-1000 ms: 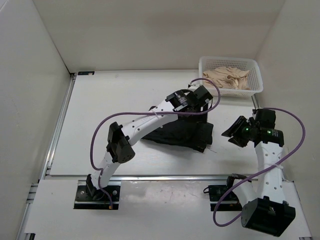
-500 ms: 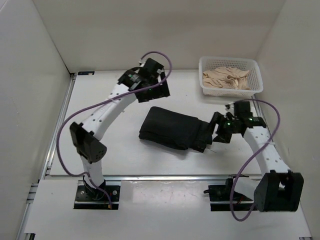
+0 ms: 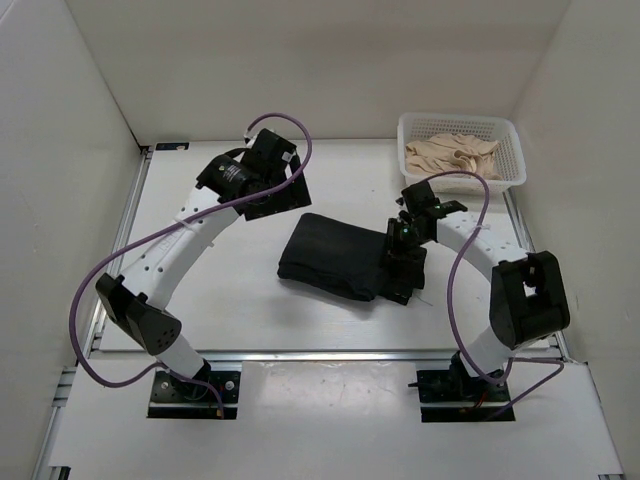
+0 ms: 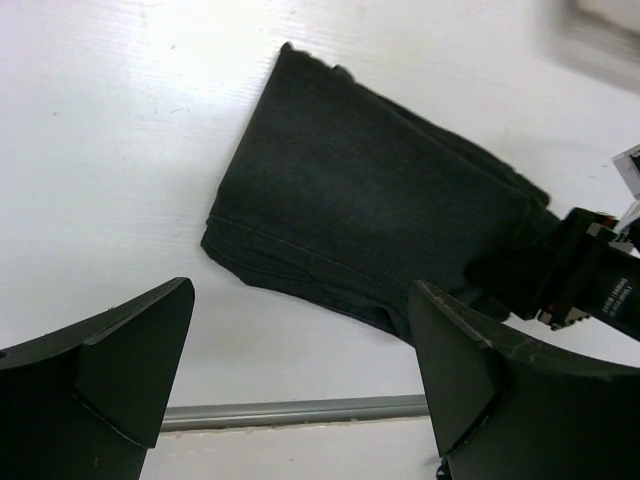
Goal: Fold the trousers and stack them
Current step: Fold the trousers
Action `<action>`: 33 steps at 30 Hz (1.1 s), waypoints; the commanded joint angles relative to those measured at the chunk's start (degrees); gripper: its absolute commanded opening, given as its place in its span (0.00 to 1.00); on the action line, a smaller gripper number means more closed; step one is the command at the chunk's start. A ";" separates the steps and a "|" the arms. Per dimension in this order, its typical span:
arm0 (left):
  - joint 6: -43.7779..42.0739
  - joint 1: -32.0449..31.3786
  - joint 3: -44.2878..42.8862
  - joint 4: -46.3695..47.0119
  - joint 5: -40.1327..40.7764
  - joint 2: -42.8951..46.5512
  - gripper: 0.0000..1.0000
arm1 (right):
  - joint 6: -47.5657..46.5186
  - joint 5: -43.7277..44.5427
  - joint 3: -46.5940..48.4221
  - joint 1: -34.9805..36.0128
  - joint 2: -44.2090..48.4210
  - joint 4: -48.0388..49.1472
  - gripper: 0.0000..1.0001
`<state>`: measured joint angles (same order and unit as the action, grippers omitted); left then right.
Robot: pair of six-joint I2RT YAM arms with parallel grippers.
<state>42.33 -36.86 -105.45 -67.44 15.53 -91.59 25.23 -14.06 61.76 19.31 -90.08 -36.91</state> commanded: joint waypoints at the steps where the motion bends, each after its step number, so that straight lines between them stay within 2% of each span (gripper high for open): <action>1: 0.30 0.30 2.17 -0.94 1.17 3.34 0.99 | 1.40 1.67 3.46 2.74 -0.09 1.66 0.28; 2: 0.30 0.30 2.18 -0.94 1.17 3.35 0.99 | 1.40 1.67 4.24 3.27 0.60 1.66 0.19; 3: 0.30 0.82 2.18 -0.94 1.17 3.35 0.99 | 1.92 1.67 4.95 4.06 1.31 1.66 0.04; 4: 0.30 0.83 2.18 -0.94 1.17 3.35 0.99 | 1.92 2.46 5.65 4.07 2.10 0.88 0.00; 9: -0.23 0.83 0.77 -0.94 1.70 3.35 0.99 | 1.92 9.74 14.16 4.68 9.83 -6.24 0.00; 13: -1.36 0.83 0.24 -0.94 1.08 2.82 0.99 | 0.87 11.87 15.59 1.44 14.92 -10.54 0.00; 19: -1.90 0.30 2.96 2.31 -2.61 -0.78 0.99 | -3.17 17.48 8.31 -3.66 14.15 -11.26 0.00; 25: -3.04 -1.99 5.34 6.62 -7.44 -8.59 0.96 | -0.28 22.68 1.27 -4.90 15.10 -10.64 0.00; 26: -3.04 -1.99 5.34 6.62 -7.97 -9.73 0.96 | 1.55 23.20 0.22 -4.90 15.11 -10.64 0.04; 27: -3.73 -1.99 4.30 6.62 -8.49 -12.10 0.96 | 2.44 23.21 -1.27 -5.42 15.11 -11.60 0.21; 28: -4.44 -1.99 3.76 6.62 -8.50 -13.25 0.96 | 3.50 23.90 -1.98 -5.42 15.11 -12.48 0.46; 29: -4.45 -1.99 3.06 6.62 -8.50 -14.22 0.96 | 6.12 24.69 -2.77 -5.42 15.11 -12.49 0.78; 31: -5.85 -2.51 1.04 6.62 -8.50 -16.67 0.96 | 7.72 24.70 -4.97 -6.64 15.73 -13.01 0.91; 32: -5.85 -2.51 0.25 7.14 -9.11 -17.65 0.96 | 7.73 24.70 -5.59 -7.35 15.73 -13.02 0.95; 33: -6.37 -2.51 -1.50 7.15 -9.11 -18.53 0.96 | 8.51 24.00 -6.20 -8.66 16.25 -12.49 0.95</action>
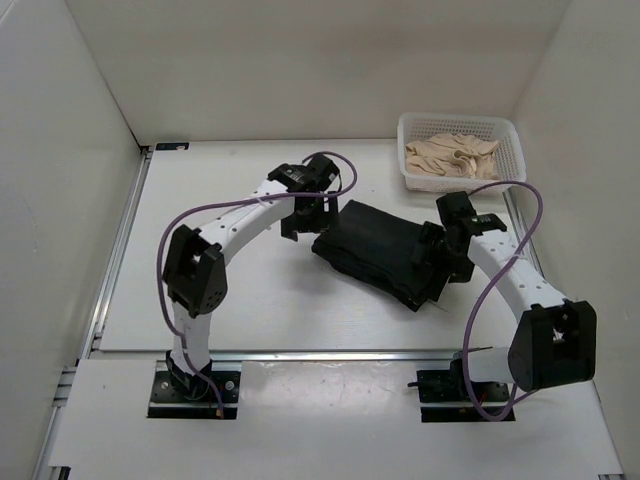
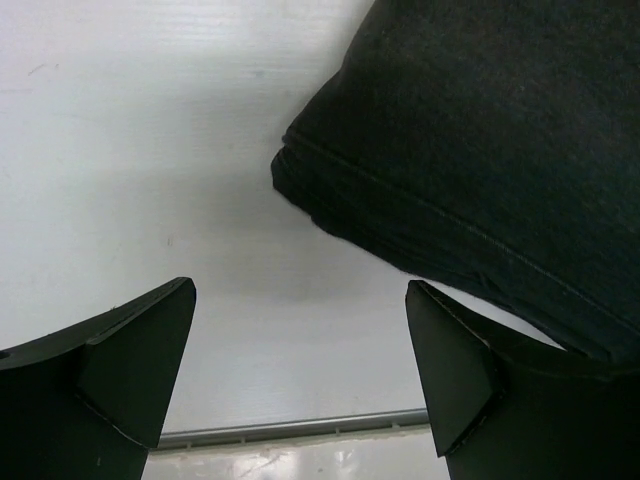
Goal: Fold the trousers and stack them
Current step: Fold the trousers
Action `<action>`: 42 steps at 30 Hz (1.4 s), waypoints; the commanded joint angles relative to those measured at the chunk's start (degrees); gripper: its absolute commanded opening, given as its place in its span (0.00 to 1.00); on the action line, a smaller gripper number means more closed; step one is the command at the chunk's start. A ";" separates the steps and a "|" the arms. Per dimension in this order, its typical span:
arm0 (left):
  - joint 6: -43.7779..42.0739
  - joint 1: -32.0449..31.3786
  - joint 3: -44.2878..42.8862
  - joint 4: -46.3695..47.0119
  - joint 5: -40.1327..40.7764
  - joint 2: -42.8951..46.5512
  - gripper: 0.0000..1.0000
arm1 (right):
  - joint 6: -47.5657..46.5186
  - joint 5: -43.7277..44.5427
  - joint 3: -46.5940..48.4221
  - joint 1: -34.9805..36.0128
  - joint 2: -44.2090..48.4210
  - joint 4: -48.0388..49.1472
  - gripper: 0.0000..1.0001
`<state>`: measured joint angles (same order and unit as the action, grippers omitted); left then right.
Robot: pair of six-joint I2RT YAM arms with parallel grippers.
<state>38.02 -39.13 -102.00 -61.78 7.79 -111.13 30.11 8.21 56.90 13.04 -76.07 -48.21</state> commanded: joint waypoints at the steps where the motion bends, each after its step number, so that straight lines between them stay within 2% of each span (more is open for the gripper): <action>1: -2.77 -0.24 -5.92 1.49 -1.38 -0.91 0.96 | 3.64 1.72 -1.88 -2.92 2.24 -1.19 0.95; 5: -4.36 -0.24 -10.93 1.49 -1.90 -6.53 0.96 | 3.64 -3.96 -4.33 -6.26 2.77 1.35 0.92; 8: -5.59 -0.24 -12.53 3.06 -2.43 -10.49 0.95 | 3.64 -9.42 -8.82 -9.86 2.77 5.83 0.82; 9: -5.59 -0.24 -12.53 3.07 -2.43 -11.20 0.94 | 3.64 -12.66 -11.61 -11.18 2.77 8.63 0.74; 11: -5.59 -0.24 -10.87 5.34 -4.71 -12.26 0.94 | 4.17 -15.23 -14.00 -11.19 0.76 11.19 0.66; 13: -5.59 -0.24 -6.93 7.01 -6.37 -12.27 0.85 | 4.69 -16.81 -16.63 -11.19 -1.08 15.06 0.52; 15: -5.59 -0.24 -4.28 8.95 -6.91 -11.74 0.79 | 4.70 -16.82 -16.65 -11.19 -2.93 16.91 0.37; 16: -5.59 -0.24 -2.96 8.96 -6.91 -11.74 0.73 | 3.48 -16.82 -16.65 -11.19 -3.55 16.92 0.24; 18: -5.06 -0.24 1.96 10.45 -7.44 -9.02 0.70 | 1.89 -16.82 -14.73 -9.97 -5.83 17.53 0.12; 19: -5.06 -0.24 3.80 10.97 -7.44 -7.80 0.70 | 0.06 -16.82 -13.50 -9.27 -6.97 17.53 0.02; 20: -4.45 -0.24 7.74 11.67 -5.96 -6.48 0.70 | -0.66 -16.21 -11.92 -7.26 -8.38 16.23 0.00; 22: -3.57 -0.24 11.71 11.68 -4.28 -1.82 0.70 | -2.50 -16.21 -6.84 -4.44 -12.68 14.64 0.00; 26: -1.64 -0.24 20.67 9.94 -2.09 8.98 0.68 | -7.16 -16.56 1.35 6.45 -20.15 14.63 0.00; 27: -1.11 -0.24 21.31 8.97 -1.12 13.96 0.70 | -7.17 -13.69 3.19 8.30 -20.86 14.02 0.00; 29: -0.32 -0.24 21.31 5.98 0.72 18.21 0.73 | -7.78 -9.72 8.73 12.44 -21.49 11.30 0.00; 30: 0.64 -0.24 19.92 2.57 2.91 21.54 0.76 | -7.78 -8.31 10.32 13.23 -21.49 10.51 0.03; 31: 0.65 -0.24 19.04 1.24 3.97 22.70 0.78 | -7.78 -7.43 11.64 14.37 -20.88 9.89 0.16; 32: 1.17 -0.24 18.16 0.27 4.77 23.58 0.80 | -7.17 -5.59 13.56 14.38 -19.04 9.36 0.66; 33: 1.88 -0.24 16.67 -0.53 6.34 24.29 0.80 | -7.17 -3.83 14.54 15.25 -18.07 8.84 0.79; 35: 3.10 0.54 16.13 -1.06 7.58 24.30 0.80 | -6.20 -0.23 15.95 17.01 -15.70 7.61 0.93; 36: 5.55 1.86 16.13 -1.06 8.37 24.30 0.73 | -5.33 1.27 16.48 17.54 -14.99 6.82 0.93; 39: 6.10 3.97 17.62 0.08 6.10 22.89 0.67 | -4.01 2.87 17.62 18.25 -13.14 6.28 0.94; 40: 6.10 3.98 18.14 0.08 5.22 22.28 0.67 | -4.00 2.87 17.63 18.86 -12.61 6.28 0.91; 42: 6.72 4.59 19.55 0.95 5.22 21.57 0.67 | -3.48 2.08 18.94 19.48 -12.61 6.28 0.54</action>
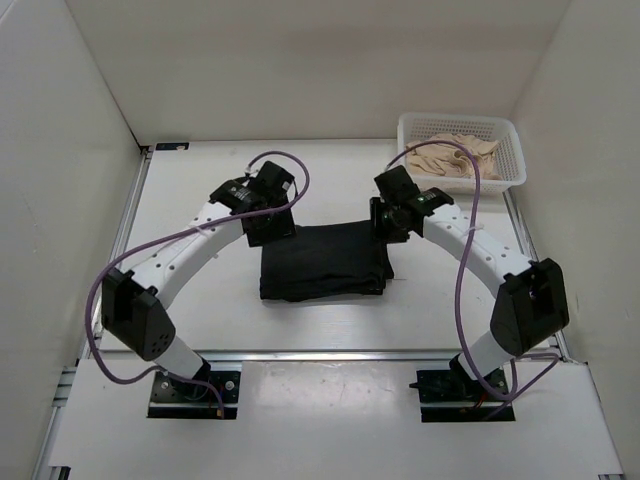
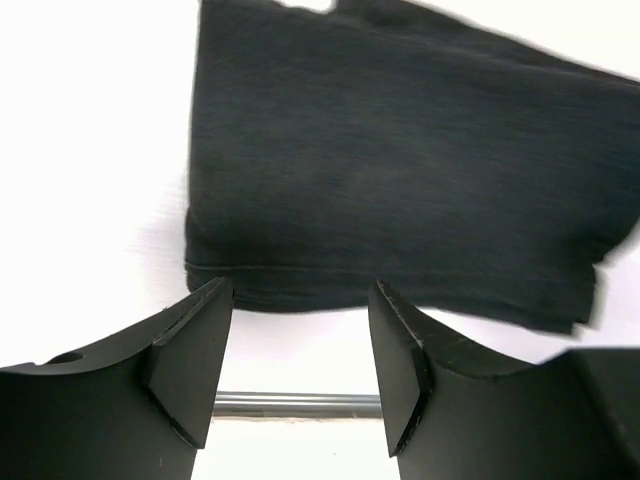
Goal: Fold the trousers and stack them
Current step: Fold the trousers
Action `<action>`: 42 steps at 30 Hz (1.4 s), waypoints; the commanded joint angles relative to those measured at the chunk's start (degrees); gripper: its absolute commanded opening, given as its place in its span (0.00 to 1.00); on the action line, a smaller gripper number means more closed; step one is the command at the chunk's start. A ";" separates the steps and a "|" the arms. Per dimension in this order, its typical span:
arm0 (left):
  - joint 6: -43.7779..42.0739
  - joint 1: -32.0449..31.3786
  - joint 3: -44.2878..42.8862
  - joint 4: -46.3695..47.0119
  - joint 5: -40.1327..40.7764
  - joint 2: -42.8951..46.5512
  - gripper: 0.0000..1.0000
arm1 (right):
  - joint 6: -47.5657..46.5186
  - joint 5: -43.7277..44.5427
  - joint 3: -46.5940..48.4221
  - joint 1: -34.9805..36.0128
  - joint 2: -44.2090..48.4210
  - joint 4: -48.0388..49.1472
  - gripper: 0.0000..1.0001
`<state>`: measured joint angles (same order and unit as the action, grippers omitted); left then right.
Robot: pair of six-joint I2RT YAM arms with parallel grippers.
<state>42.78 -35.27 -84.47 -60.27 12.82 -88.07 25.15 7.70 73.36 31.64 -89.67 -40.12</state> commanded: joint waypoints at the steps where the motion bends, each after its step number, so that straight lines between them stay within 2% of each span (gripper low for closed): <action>1: 1.95 0.73 3.16 0.76 -1.20 -1.49 0.67 | 1.48 1.53 2.49 0.88 -0.06 -1.81 0.37; 3: 1.95 0.73 4.30 4.18 -2.09 -2.80 0.64 | 1.48 0.91 5.11 1.40 -1.73 -1.81 0.02; 4: 1.95 0.73 4.31 6.72 -2.62 -3.85 0.61 | 1.48 0.91 5.91 1.41 -3.83 -1.81 0.00; 5: 1.34 0.73 4.31 7.35 -2.62 -6.91 0.55 | 1.48 0.39 6.52 1.41 -4.98 -1.11 0.00; 9: -0.42 1.25 1.76 7.98 -2.10 -16.94 0.42 | 1.48 1.00 7.06 -0.95 -12.01 3.54 0.00; 14: -1.47 1.25 3.15 9.29 -0.60 -22.41 0.40 | 0.25 1.52 7.06 -1.49 -21.16 4.43 0.00; 18: -2.18 0.73 3.96 9.29 1.06 -16.37 0.52 | 0.87 3.01 4.78 -1.49 -16.26 4.96 0.00; 20: -2.88 0.73 3.96 8.51 1.59 -13.02 0.59 | 1.48 4.42 2.32 -0.88 -9.67 4.96 0.00; 21: -2.88 0.73 3.44 7.98 1.59 -11.44 0.74 | 1.48 4.95 1.18 -0.09 -7.47 4.96 0.00; 22: -2.88 0.73 3.43 7.98 0.99 -8.98 0.81 | 1.48 4.95 -1.27 0.44 -3.88 4.96 0.00; 23: -2.88 0.73 3.43 7.45 0.46 -8.09 0.84 | 1.48 4.95 -2.68 1.66 -2.46 4.96 0.00; 27: -0.87 -0.50 7.73 6.92 -1.31 -5.44 0.81 | 5.60 5.65 -9.88 4.92 1.07 4.96 0.00; 29: 0.46 -1.65 11.24 8.06 -1.31 -4.92 0.71 | 6.75 5.65 -12.70 6.58 1.07 6.62 0.00; 31: 1.86 -2.18 14.48 9.02 -2.53 -6.49 0.67 | 8.07 4.86 -15.51 7.12 -1.64 8.91 0.00; 34: 1.86 -2.70 16.18 10.96 -2.54 -9.74 0.64 | 8.08 4.86 -15.53 7.65 -5.95 9.44 0.00; 37: -0.50 -3.22 15.57 10.35 -1.31 -11.24 0.63 | 8.60 5.39 -12.47 7.65 -5.09 5.59 0.00; 38: -0.51 -3.23 13.99 9.57 0.61 -10.29 0.65 | 8.60 5.39 -9.32 7.65 -2.21 4.27 0.00; 39: -1.03 -3.23 12.85 8.43 1.67 -9.32 0.67 | 8.08 5.39 -7.55 7.65 -0.35 1.56 0.02; 40: -1.65 -3.23 11.62 5.37 3.86 -8.18 0.71 | 7.55 6.35 -5.71 7.65 1.58 0.14 0.19; 42: -2.17 -3.23 6.26 1.58 6.24 -4.40 0.77 | 6.94 8.37 -0.27 7.65 7.47 -3.98 0.45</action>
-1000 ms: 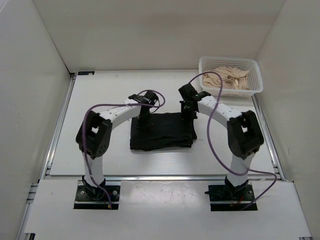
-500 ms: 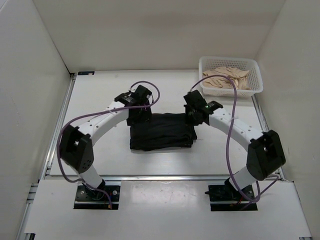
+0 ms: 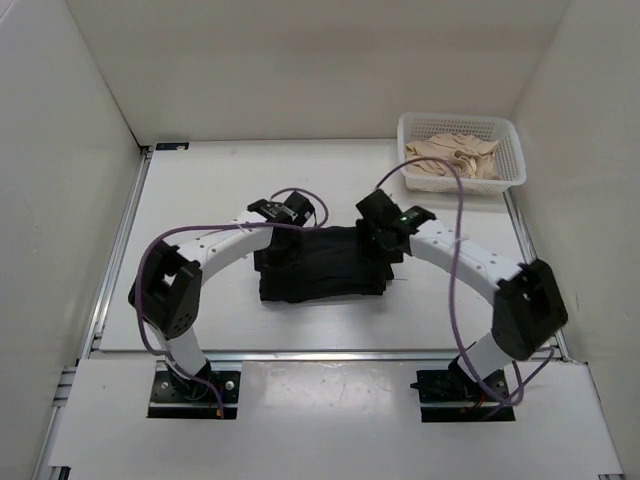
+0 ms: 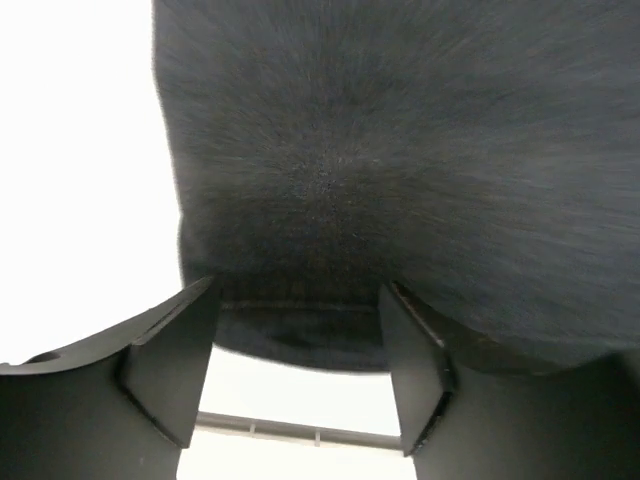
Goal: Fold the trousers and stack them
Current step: Fold the trousers
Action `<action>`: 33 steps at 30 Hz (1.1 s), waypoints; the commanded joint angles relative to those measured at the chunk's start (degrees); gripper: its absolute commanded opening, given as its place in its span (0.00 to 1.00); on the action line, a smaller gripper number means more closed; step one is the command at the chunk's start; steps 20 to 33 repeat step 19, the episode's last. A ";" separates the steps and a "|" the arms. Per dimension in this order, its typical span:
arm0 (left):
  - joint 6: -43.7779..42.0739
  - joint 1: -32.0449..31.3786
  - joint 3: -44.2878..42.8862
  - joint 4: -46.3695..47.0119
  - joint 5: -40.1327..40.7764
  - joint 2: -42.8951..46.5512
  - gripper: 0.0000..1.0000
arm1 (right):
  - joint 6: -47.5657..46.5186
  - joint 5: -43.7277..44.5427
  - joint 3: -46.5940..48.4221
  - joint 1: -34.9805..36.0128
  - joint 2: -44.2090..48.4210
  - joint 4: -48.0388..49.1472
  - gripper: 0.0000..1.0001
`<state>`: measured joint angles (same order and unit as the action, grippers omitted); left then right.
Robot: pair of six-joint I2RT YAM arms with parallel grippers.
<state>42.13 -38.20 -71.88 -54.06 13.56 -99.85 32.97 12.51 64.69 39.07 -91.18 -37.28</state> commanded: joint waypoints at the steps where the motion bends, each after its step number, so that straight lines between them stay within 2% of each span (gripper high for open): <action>1: -1.52 -0.30 -8.26 -7.87 6.47 8.70 0.80 | -0.89 6.79 9.92 0.22 10.74 -8.15 0.72; 2: -3.00 -0.30 -11.85 -9.20 7.78 10.10 0.83 | -0.89 8.13 11.41 0.22 13.80 -9.29 0.82; 3: -3.02 -0.30 -13.62 -10.44 8.58 12.81 1.00 | -1.50 8.14 12.65 -0.57 15.31 -10.35 0.89; 4: -3.71 -0.30 -15.21 -11.58 9.37 14.15 1.00 | -1.51 8.14 14.05 -2.49 16.72 -11.58 1.00; 6: -4.33 0.31 -19.34 -14.48 10.61 18.09 1.00 | -3.17 8.83 14.06 -4.95 21.20 -12.20 1.00; 10: -4.34 2.59 -22.07 -15.81 12.97 25.03 1.00 | -3.70 14.80 13.36 -7.25 28.14 -15.71 1.00; 14: -4.34 4.27 -22.08 -17.03 18.15 32.34 1.00 | -3.09 21.75 12.04 -7.25 32.46 -20.80 1.00; 19: -3.81 7.95 -22.08 -17.04 21.76 39.46 1.00 | -1.86 22.99 8.70 -7.78 35.98 -21.87 1.00; 33: -3.81 7.95 -22.08 -17.04 21.76 39.46 1.00 | -1.86 22.99 8.70 -7.78 35.98 -21.87 1.00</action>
